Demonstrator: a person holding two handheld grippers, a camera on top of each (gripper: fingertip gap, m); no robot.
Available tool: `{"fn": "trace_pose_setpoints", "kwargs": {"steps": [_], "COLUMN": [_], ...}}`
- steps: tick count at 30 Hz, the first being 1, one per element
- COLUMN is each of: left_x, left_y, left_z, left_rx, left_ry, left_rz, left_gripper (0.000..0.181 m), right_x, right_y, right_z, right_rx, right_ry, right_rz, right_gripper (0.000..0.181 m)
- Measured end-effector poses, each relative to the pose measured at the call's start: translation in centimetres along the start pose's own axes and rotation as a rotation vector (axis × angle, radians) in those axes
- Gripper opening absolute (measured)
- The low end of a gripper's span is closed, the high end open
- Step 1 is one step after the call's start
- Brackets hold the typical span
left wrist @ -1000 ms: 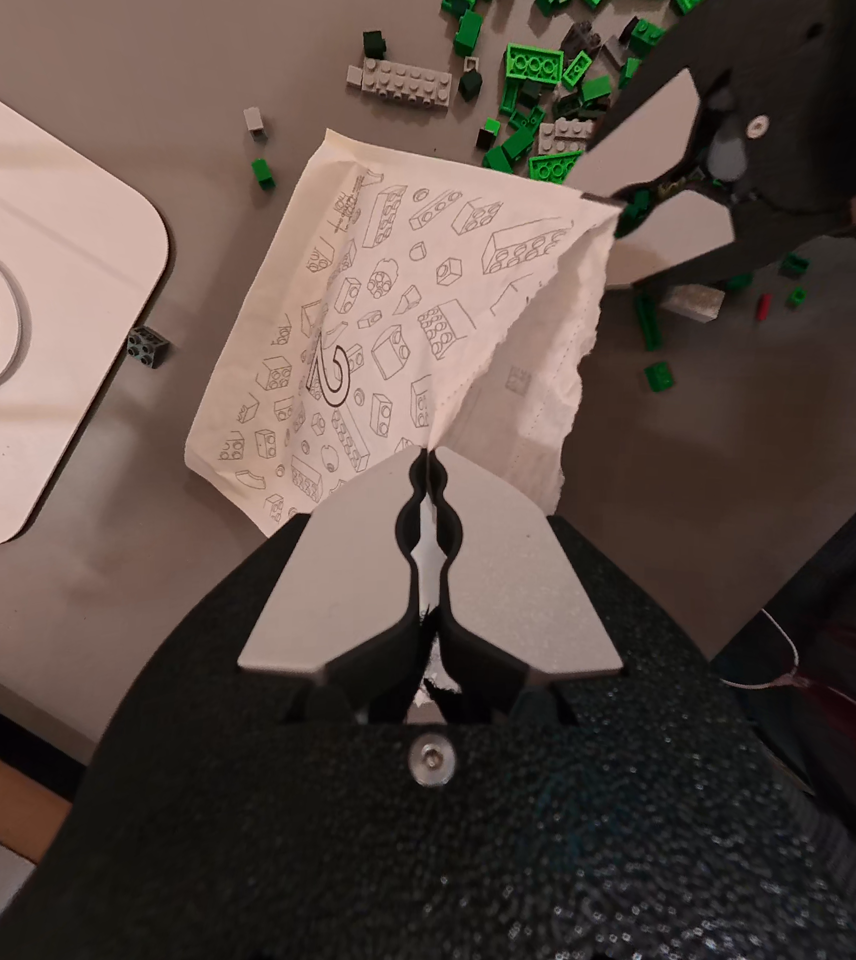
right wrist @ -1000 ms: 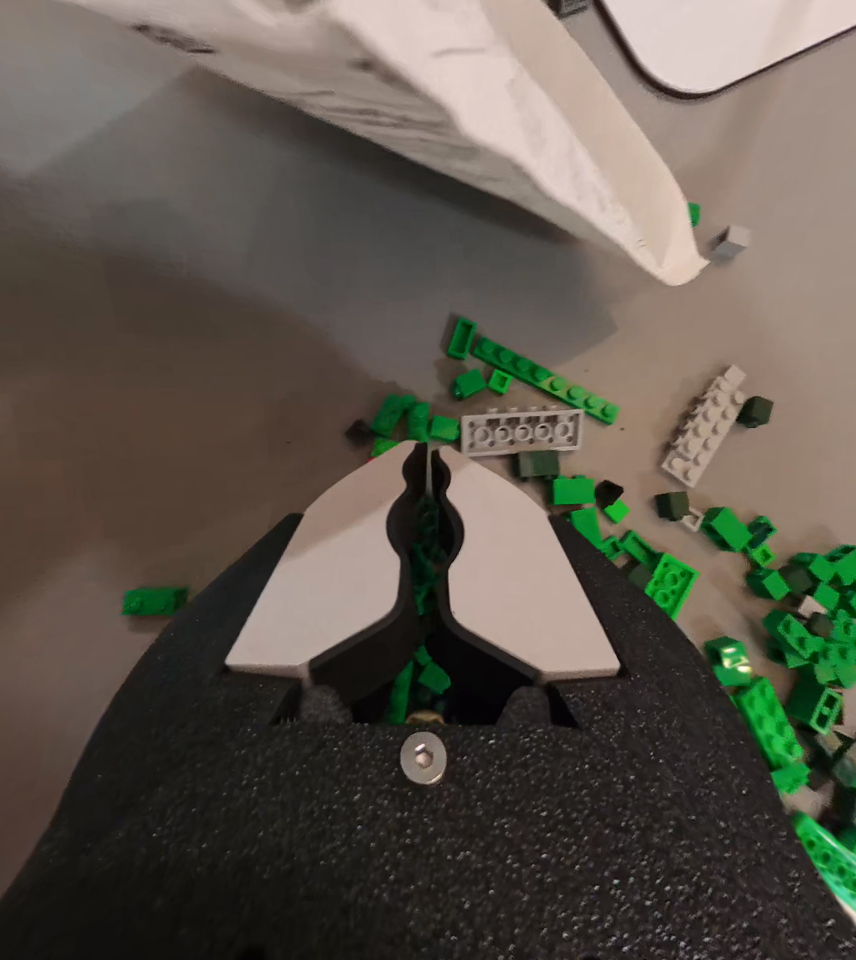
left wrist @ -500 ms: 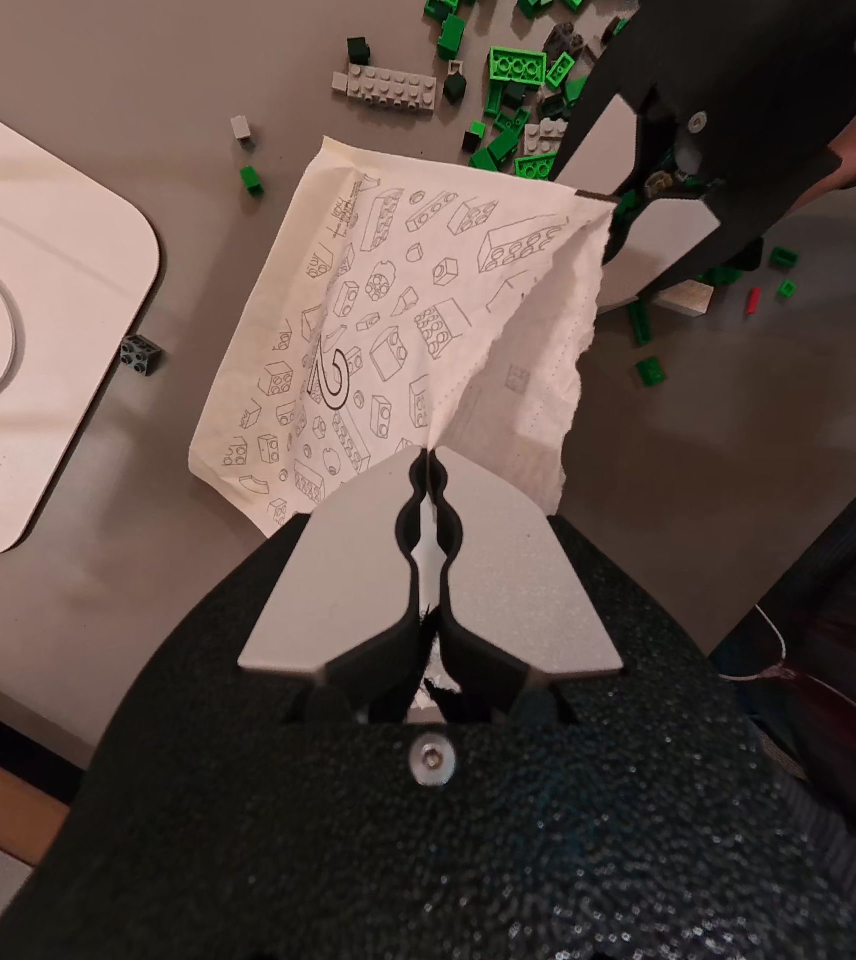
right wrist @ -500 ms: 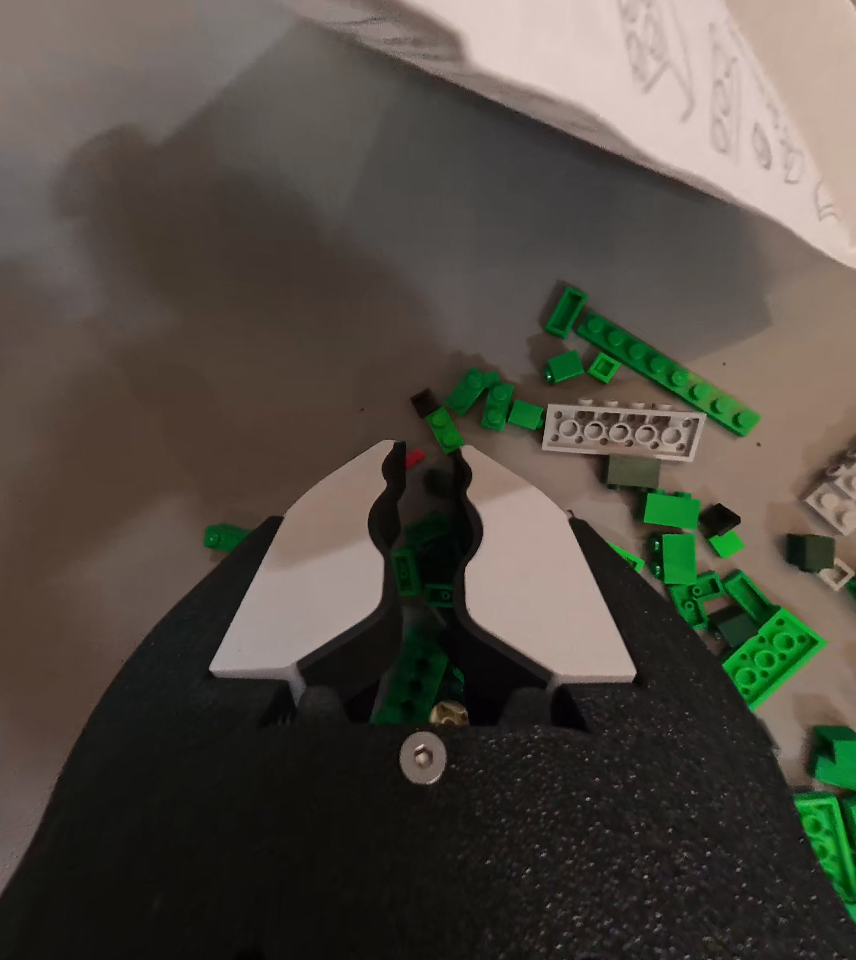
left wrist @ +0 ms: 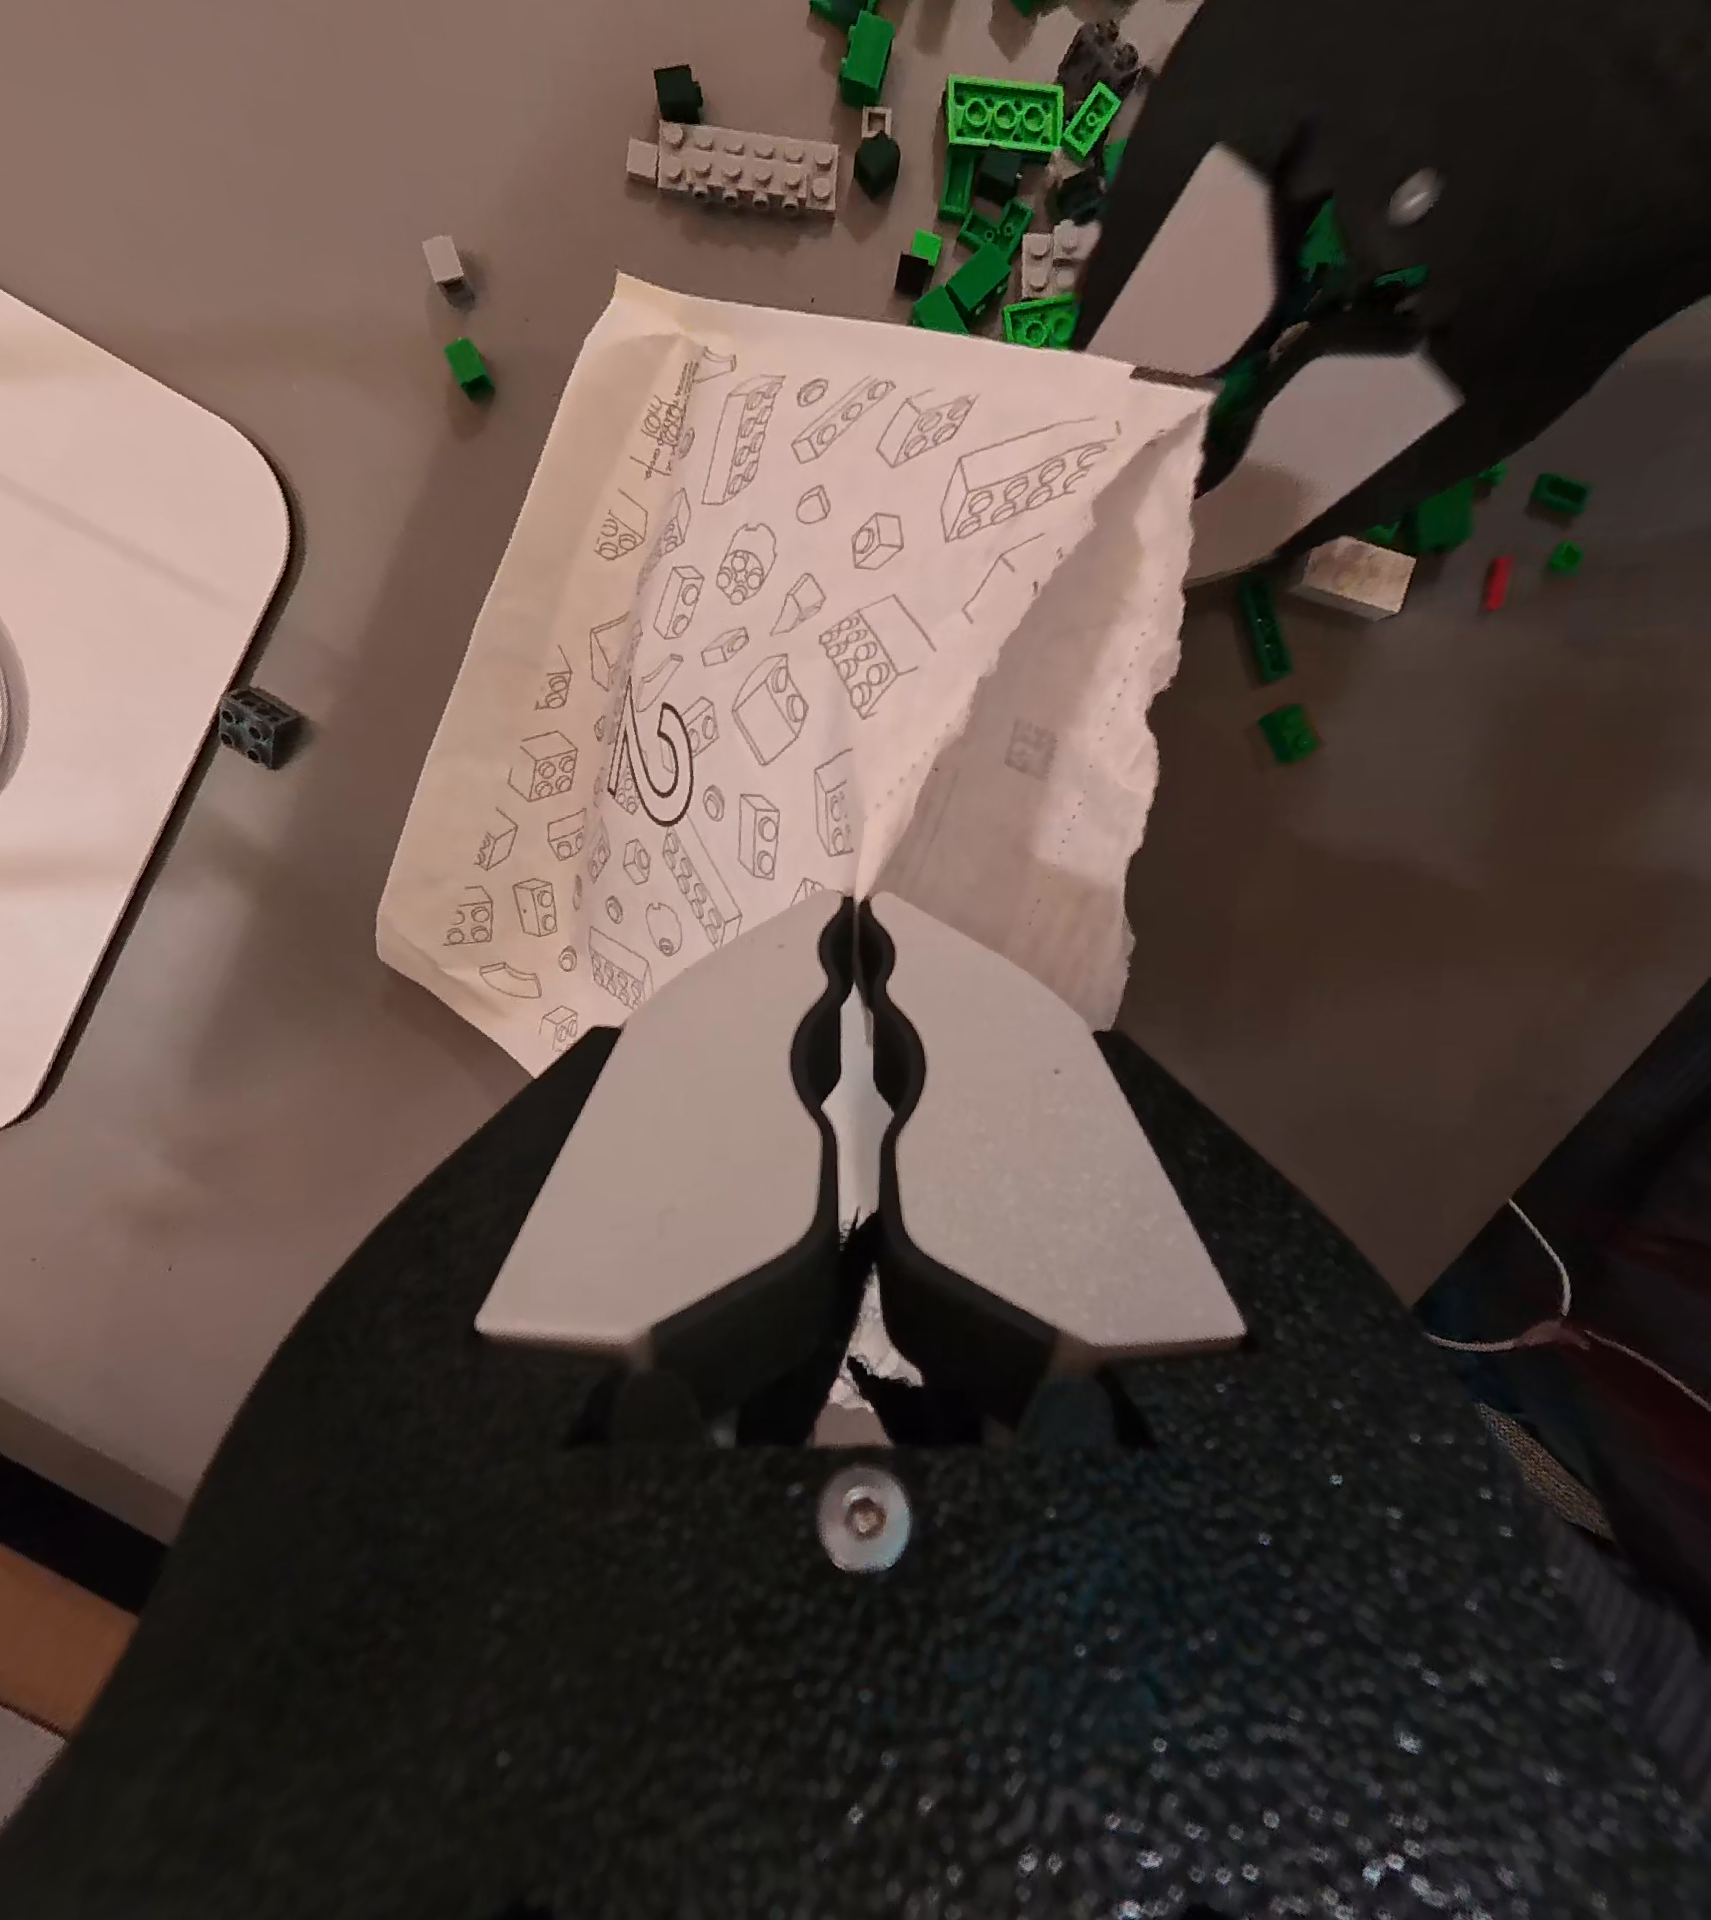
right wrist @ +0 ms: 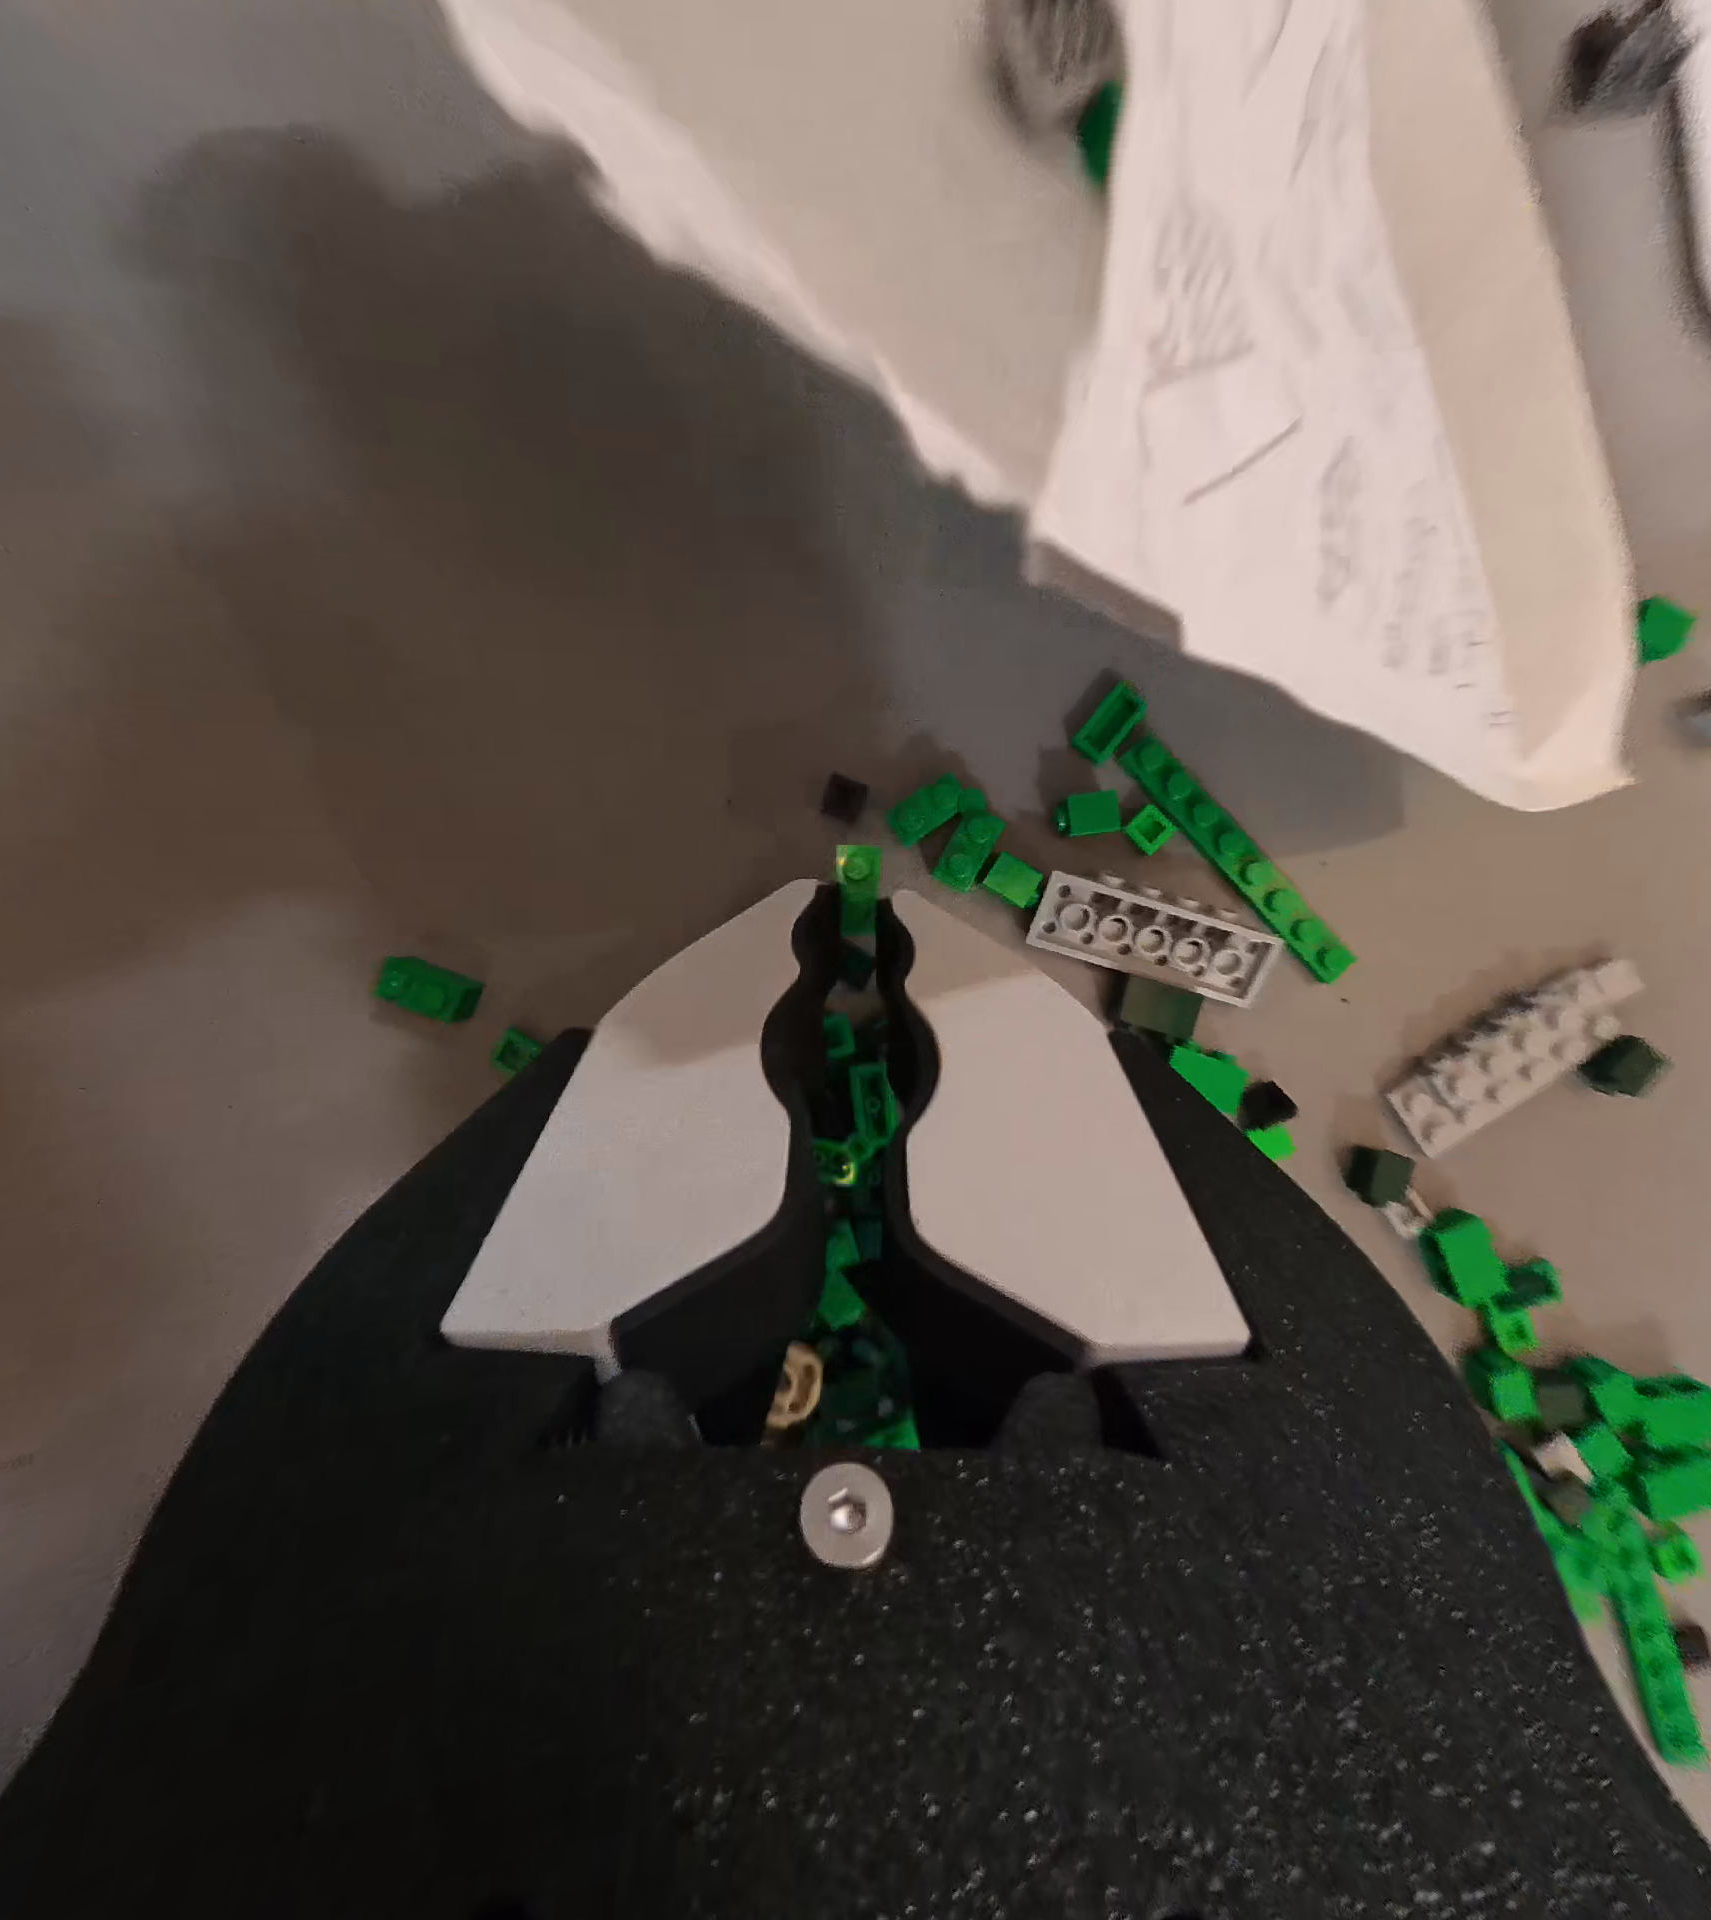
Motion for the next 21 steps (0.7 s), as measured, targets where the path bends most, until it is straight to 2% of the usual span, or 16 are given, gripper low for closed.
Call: {"fn": "trace_pose_setpoints", "kwargs": {"steps": [4,8,10,13,17,21], "left_x": [-0.1,-0.3,-0.2,0.0,0.0,0.0], "left_y": [0.0,-0.1,0.0,0.2,0.1,0.0], "left_z": [-0.2,-0.2,-0.2,-0.5,-0.4,-0.4], "left_rx": [0.003,-0.031,-0.040,-0.023,-0.040,-0.042], "left_ry": [0.004,0.022,0.019,0.014,0.015,0.012], "left_rz": [-0.021,-0.074,-0.101,-0.111,-0.122,-0.119], "left_gripper": [0.000,0.000,0.000,0.000,0.000,0.000], "right_x": [-1.7,-3.7,-5.0,-5.5,-4.8,-4.4], "right_y": [5.2,9.9,9.5,6.6,3.3,2.4], "right_z": [-2.0,-6.7,-8.7,-9.7,-10.0,-10.3], "right_rx": [0.127,0.288,0.297,0.185,0.113,0.118], "right_ry": [0.055,0.140,0.238,0.379,0.420,0.447], "right_rz": [0.116,0.294,0.313,0.381,0.370,0.423], "right_gripper": [0.006,0.006,0.006,0.006,0.006,0.006]}}
Point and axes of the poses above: each gripper's, where its closed fingertips meet, y back along the fingers, z out of its underside, x = y × z across the jaws, the point moved 7 cm from there along y, back along the fingers, and after that the axes turned 5 degrees about -z, right-handed, at the moved point
